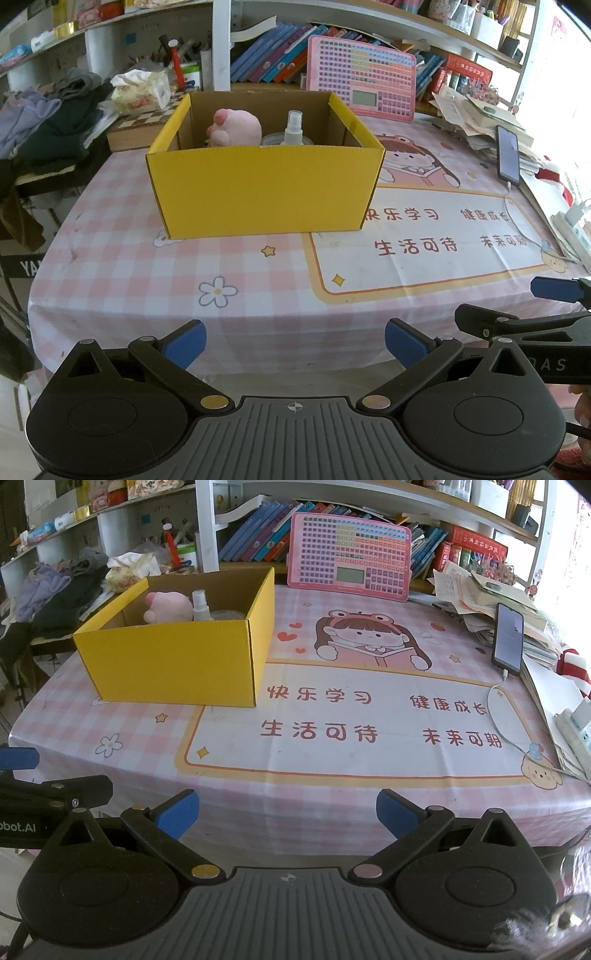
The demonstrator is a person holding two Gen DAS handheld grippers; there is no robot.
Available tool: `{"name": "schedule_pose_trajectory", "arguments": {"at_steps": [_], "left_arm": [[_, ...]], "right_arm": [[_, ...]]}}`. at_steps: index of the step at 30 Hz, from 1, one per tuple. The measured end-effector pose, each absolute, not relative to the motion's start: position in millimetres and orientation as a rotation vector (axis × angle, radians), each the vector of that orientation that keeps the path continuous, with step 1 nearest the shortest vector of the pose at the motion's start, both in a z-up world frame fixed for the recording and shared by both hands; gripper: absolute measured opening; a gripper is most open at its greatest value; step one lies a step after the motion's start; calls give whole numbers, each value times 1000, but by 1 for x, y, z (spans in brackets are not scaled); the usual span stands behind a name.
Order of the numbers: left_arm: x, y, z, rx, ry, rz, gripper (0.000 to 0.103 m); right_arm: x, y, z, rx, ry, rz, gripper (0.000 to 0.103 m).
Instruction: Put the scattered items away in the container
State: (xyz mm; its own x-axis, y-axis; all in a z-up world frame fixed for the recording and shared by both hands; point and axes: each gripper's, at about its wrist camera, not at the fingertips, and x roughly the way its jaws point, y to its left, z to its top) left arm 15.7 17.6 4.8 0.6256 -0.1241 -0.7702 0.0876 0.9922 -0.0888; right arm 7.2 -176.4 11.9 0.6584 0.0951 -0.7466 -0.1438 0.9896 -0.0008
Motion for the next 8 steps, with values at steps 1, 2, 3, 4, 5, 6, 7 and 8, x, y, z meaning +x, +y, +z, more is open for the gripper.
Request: {"name": "schedule_pose_trajectory", "arguments": {"at_steps": [1, 2, 3, 4, 5, 6, 7, 8], "left_arm": [[16, 18, 5, -45, 888, -123, 103], [16, 18, 4, -48, 890, -124, 103], [16, 18, 4, -49, 890, -126, 103], [16, 18, 4, -50, 889, -128, 103], [16, 19, 4, -51, 889, -133, 103], [17, 19, 4, -52, 889, -135, 103], [17, 19, 4, -51, 889, -136, 103], [17, 19, 3, -52, 888, -138, 103]], "right_arm": [[8, -177, 12, -62, 842, 135, 103], [8, -176, 12, -62, 843, 135, 103], [9, -176, 12, -62, 844, 135, 103], [9, -176, 12, -62, 845, 135, 103], [9, -176, 12, -63, 845, 136, 103], [9, -176, 12, -64, 846, 135, 103], [10, -175, 11, -64, 847, 135, 103], [10, -175, 11, -65, 849, 135, 103]]}}
